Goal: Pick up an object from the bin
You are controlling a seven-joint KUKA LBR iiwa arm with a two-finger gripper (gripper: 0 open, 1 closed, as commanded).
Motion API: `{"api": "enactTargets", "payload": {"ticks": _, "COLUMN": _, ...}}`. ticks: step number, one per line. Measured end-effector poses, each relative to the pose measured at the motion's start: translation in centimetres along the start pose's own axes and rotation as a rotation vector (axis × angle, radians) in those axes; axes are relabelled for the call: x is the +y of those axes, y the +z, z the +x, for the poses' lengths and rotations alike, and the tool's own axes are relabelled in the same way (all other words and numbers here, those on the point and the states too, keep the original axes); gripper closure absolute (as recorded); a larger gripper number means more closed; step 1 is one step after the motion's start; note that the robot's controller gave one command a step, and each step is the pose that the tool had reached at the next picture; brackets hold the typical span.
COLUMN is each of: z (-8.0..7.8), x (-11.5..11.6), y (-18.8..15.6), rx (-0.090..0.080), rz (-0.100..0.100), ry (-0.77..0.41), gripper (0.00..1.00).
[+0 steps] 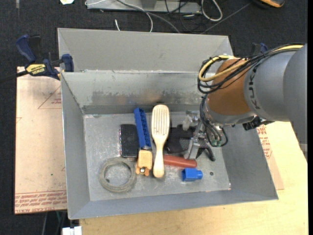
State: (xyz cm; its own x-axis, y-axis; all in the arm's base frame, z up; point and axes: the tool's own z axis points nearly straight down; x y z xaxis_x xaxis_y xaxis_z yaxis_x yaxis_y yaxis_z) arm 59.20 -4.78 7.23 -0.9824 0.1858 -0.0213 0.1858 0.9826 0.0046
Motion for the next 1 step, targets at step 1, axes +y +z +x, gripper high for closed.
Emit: {"api": "enactTargets", "payload": {"ticks": 1, "z": -1.6, "x": 0.57, "y": -0.19, "rx": 0.002, "rz": -0.001, "ry": 0.016, "gripper": 1.0}}
